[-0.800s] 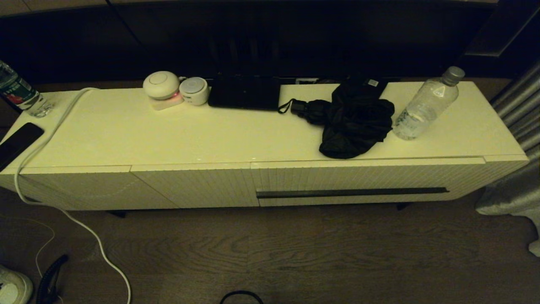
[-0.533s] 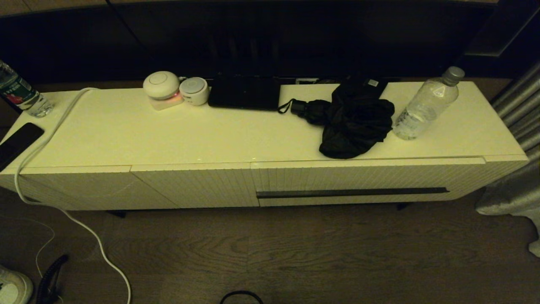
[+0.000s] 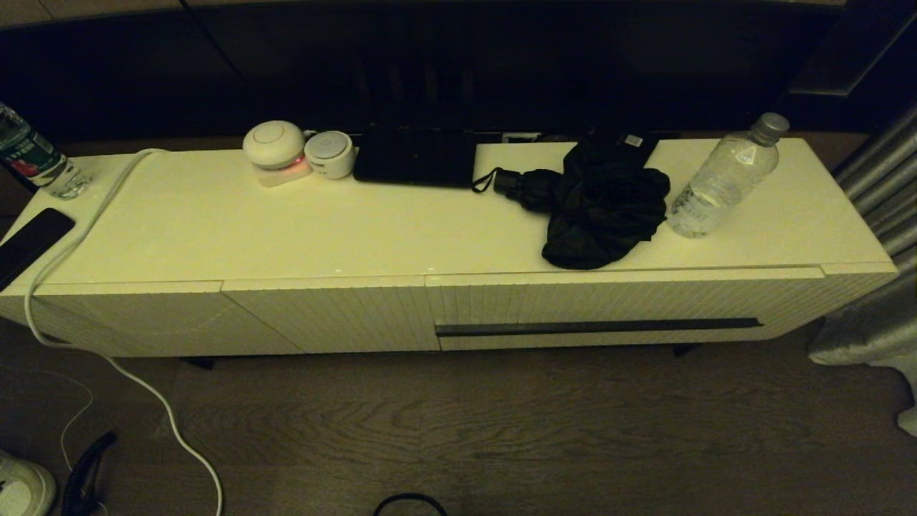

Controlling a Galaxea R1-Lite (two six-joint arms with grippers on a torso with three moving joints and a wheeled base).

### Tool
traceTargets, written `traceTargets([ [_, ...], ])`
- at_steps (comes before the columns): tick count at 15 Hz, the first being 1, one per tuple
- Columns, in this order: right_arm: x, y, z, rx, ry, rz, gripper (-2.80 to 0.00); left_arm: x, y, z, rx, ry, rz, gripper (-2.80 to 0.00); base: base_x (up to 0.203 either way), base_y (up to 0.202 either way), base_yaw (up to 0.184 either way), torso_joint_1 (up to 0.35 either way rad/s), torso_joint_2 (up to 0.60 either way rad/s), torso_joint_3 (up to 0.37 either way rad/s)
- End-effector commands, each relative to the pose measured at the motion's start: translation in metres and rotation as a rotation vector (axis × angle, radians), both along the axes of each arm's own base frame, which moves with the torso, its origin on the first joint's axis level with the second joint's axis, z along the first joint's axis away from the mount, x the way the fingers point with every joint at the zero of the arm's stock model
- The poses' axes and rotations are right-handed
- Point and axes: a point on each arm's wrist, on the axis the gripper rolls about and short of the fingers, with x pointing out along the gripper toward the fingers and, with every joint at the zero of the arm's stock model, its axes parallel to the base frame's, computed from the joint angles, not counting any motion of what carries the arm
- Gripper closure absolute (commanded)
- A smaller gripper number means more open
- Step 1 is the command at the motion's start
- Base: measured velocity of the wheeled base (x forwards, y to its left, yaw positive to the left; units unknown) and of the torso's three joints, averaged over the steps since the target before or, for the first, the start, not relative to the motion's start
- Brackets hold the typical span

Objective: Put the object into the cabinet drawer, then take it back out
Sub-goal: Open the drawer

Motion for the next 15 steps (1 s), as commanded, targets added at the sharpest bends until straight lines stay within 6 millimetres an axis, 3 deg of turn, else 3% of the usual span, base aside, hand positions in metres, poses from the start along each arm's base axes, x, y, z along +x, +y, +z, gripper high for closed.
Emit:
traceTargets([
  [1,0.000,0.000,0.000,-0.004,0.004,-0.002,0.00,0.000,0.000,0.000,0.000,0.001,0.000,0.00,0.000,0.000,0.000,0.000,0.00,0.000],
  [4,-0.002,0.000,0.005,-0.007,-0.009,-0.016,0.00,0.000,0.000,0.000,0.000,-0.001,0.000,0.00,0.000,0.000,0.000,0.000,0.00,0.000],
  [6,-0.010,-0.001,0.027,-0.007,-0.074,-0.031,0.00,0.000,0.000,0.000,0.000,0.000,0.000,0.00,0.000,0.000,0.000,0.000,0.00,0.000],
  [9,-0.021,0.000,0.084,-0.012,-0.124,-0.015,0.00,0.000,0.000,0.000,0.000,0.000,0.000,0.00,0.000,0.000,0.000,0.000,0.00,0.000],
  [12,-0.021,0.001,0.154,-0.070,-0.129,0.038,0.00,0.000,0.000,0.000,0.000,-0.001,0.000,0.00,0.000,0.000,0.000,0.000,0.00,0.000],
  [13,-0.016,0.000,0.177,-0.112,-0.108,0.062,0.00,0.000,0.000,0.000,0.000,0.000,0.000,0.00,0.000,0.000,0.000,0.000,0.00,0.000],
  [15,0.001,0.001,0.204,-0.253,-0.019,0.130,0.00,0.000,0.000,0.000,0.000,0.000,0.000,0.00,0.000,0.000,0.000,0.000,0.00,0.000],
])
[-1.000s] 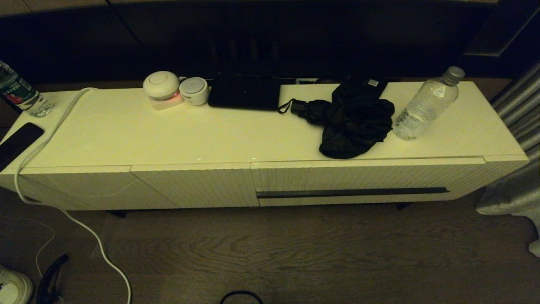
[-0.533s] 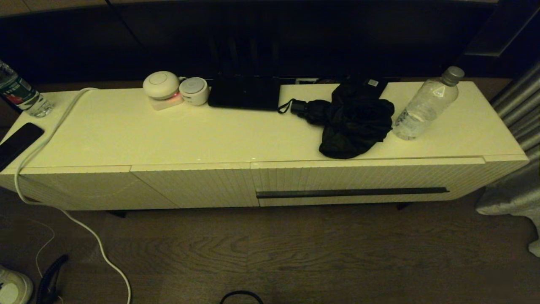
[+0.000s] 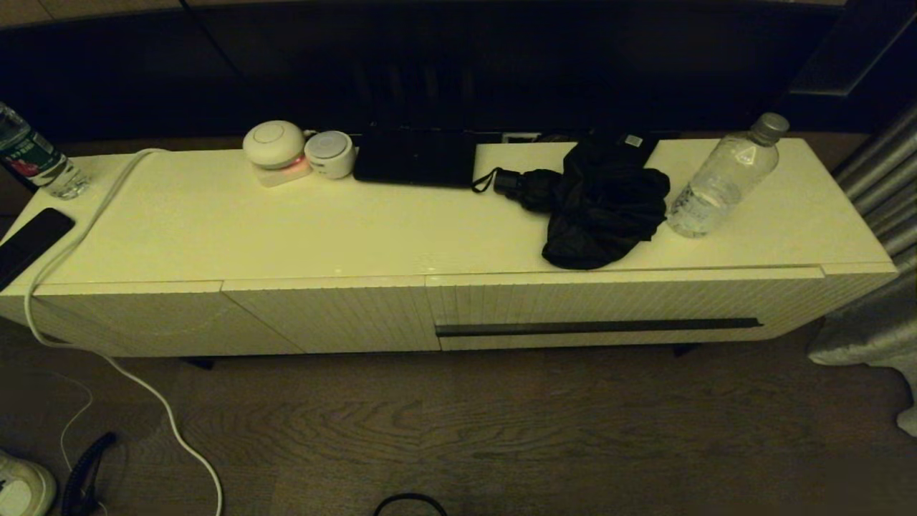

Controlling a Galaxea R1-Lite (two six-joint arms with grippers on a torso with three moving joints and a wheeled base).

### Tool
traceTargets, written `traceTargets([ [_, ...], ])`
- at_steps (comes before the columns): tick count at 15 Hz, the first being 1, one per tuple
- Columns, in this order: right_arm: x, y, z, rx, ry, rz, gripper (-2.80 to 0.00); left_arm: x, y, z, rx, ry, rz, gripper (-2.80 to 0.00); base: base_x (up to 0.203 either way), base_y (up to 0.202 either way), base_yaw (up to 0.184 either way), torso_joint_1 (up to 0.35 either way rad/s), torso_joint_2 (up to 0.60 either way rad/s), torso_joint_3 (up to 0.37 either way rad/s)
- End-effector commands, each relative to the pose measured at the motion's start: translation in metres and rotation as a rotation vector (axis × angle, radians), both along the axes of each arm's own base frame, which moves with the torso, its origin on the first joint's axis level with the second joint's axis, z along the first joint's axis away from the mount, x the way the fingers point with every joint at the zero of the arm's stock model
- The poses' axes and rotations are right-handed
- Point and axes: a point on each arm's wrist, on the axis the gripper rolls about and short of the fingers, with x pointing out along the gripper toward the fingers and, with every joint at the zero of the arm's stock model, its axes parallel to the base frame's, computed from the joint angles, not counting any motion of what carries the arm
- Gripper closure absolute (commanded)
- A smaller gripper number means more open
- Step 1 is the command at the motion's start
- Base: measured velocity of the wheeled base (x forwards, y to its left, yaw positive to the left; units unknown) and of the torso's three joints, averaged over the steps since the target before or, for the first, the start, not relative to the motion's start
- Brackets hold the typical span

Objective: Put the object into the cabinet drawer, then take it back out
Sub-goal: Open the drawer

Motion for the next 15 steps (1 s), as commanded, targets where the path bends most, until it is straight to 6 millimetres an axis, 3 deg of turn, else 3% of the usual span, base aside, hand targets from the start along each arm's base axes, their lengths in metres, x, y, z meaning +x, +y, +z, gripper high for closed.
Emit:
traceTargets([
  [1,0.040,0.001,0.031,-0.224,0.168,0.053,0.00,0.000,0.000,0.000,0.000,-0.002,0.001,0.00,0.000,0.000,0.000,0.000,0.00,0.000],
  [3,0.061,0.003,0.028,-0.448,0.293,0.119,0.00,0.000,0.000,0.000,0.000,-0.002,0.001,0.00,0.000,0.000,0.000,0.000,0.00,0.000],
  [8,0.120,0.009,0.018,-0.741,0.499,0.239,0.00,0.000,0.000,0.000,0.000,0.000,0.001,0.00,0.000,0.000,0.000,0.000,0.00,0.000],
  [13,0.166,0.014,-0.018,-1.074,0.639,0.443,0.00,0.000,0.000,0.000,0.000,-0.001,0.001,0.00,0.000,0.000,0.000,0.000,0.00,0.000],
  [15,0.179,0.022,-0.036,-1.128,0.655,0.525,0.00,0.000,0.000,0.000,0.000,-0.001,0.001,0.00,0.000,0.000,0.000,0.000,0.00,0.000],
])
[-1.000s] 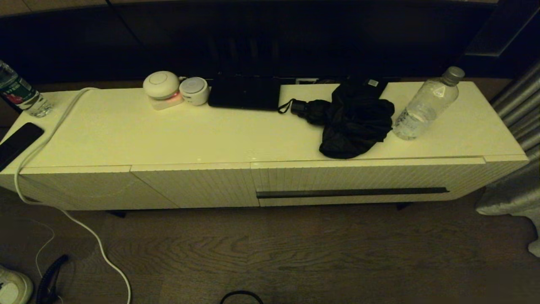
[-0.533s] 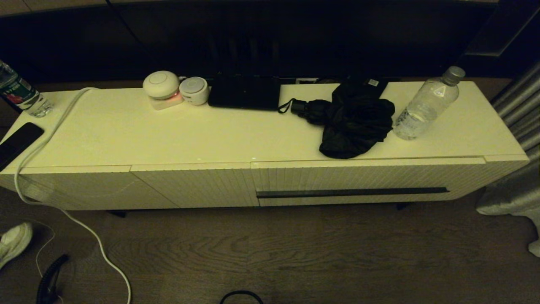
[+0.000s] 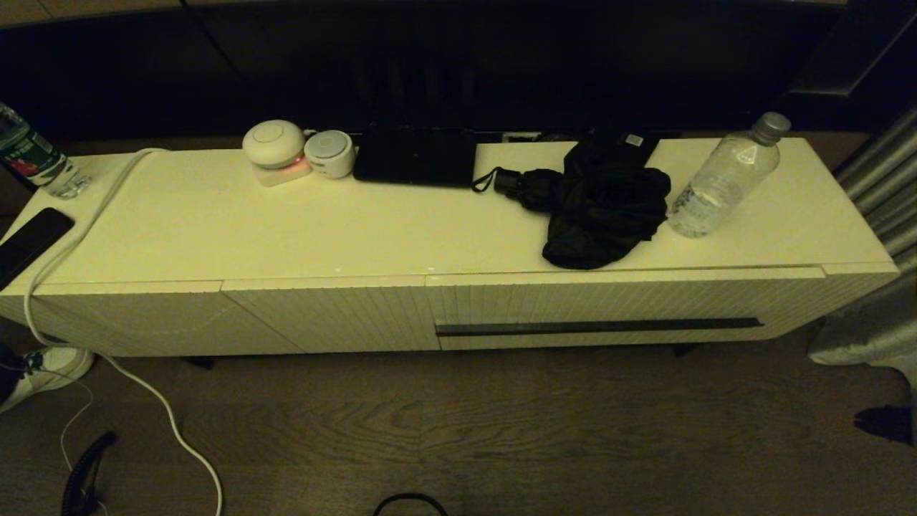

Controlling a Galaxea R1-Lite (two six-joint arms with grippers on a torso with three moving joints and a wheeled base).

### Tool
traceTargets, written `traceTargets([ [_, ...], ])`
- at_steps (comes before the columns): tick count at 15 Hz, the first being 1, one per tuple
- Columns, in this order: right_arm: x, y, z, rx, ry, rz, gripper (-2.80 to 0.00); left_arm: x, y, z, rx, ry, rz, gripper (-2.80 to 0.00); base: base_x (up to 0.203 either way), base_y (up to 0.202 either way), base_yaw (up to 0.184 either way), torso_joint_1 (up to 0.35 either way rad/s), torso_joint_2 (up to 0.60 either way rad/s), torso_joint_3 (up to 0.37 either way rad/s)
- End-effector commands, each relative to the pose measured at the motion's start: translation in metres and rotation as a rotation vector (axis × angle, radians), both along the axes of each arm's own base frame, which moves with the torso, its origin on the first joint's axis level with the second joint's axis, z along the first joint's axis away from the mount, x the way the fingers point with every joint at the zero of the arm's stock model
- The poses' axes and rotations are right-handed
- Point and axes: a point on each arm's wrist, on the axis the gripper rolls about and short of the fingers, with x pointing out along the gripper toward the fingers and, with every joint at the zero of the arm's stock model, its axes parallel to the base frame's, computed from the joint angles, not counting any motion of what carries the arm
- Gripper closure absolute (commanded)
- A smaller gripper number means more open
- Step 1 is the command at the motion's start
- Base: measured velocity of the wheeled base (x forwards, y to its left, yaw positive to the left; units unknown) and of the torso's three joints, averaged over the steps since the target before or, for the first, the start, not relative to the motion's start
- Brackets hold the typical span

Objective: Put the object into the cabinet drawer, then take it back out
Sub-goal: Open the drawer

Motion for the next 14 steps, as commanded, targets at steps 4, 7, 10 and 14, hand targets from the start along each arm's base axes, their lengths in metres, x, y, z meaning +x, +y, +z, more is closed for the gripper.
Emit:
traceTargets([
  [4,0.059,0.033,-0.061,-0.059,0.065,0.155,0.00,0.000,0.000,0.000,0.000,0.000,0.001,0.00,0.000,0.000,0.000,0.000,0.00,0.000],
  [7,0.086,0.047,-0.087,-0.079,0.054,0.168,0.00,0.000,0.000,0.000,0.000,0.000,0.001,0.00,0.000,0.000,0.000,0.000,0.00,0.000],
  [10,0.115,0.052,-0.103,-0.068,0.019,0.150,0.00,0.000,0.000,0.000,0.000,-0.001,0.001,0.00,0.000,0.000,0.000,0.000,0.00,0.000],
  [14,0.136,0.059,-0.124,-0.065,0.013,0.196,0.00,0.000,0.000,0.000,0.000,0.000,0.001,0.00,0.000,0.000,0.000,0.000,0.00,0.000],
])
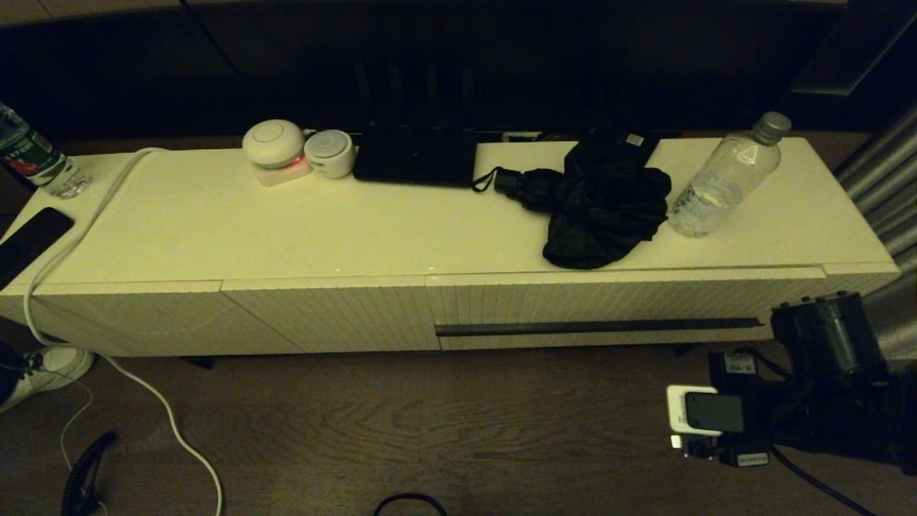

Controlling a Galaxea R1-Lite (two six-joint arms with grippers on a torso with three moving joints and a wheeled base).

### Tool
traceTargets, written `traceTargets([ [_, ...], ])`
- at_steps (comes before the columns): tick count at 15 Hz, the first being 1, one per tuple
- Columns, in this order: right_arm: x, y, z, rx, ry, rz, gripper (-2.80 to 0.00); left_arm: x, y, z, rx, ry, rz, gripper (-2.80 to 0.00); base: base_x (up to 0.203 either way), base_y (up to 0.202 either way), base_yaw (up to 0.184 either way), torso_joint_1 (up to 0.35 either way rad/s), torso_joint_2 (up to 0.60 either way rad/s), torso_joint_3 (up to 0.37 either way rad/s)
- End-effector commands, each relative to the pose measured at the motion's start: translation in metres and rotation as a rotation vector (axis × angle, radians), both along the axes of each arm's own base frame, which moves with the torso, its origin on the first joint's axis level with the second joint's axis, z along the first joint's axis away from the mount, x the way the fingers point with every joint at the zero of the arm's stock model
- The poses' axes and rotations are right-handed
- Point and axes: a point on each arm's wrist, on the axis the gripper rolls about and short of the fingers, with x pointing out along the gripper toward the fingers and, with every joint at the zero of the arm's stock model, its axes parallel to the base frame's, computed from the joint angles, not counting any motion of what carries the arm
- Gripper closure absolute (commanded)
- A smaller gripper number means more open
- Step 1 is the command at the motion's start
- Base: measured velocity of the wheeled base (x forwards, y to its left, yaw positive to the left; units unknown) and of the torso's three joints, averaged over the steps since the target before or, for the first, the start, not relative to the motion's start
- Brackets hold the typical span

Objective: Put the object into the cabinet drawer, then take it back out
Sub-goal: Open the drawer

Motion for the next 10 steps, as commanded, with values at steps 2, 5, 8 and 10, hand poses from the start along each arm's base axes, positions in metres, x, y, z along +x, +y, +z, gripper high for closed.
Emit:
traceTargets([
  [2,0.015,0.004,-0.023,-0.021,0.044,0.019,0.00,0.000,0.000,0.000,0.000,0.000,0.000,0.00,0.000,0.000,0.000,0.000,0.00,0.000],
  [5,0.026,0.007,-0.019,-0.007,0.025,0.013,0.00,0.000,0.000,0.000,0.000,-0.001,0.000,0.00,0.000,0.000,0.000,0.000,0.00,0.000],
  [8,0.027,0.007,-0.017,-0.002,0.012,0.013,0.00,0.000,0.000,0.000,0.000,-0.001,0.000,0.00,0.000,0.000,0.000,0.000,0.00,0.000],
  [10,0.028,0.008,-0.015,0.015,-0.038,0.011,0.00,0.000,0.000,0.000,0.000,-0.002,0.000,0.00,0.000,0.000,0.000,0.000,0.00,0.000],
])
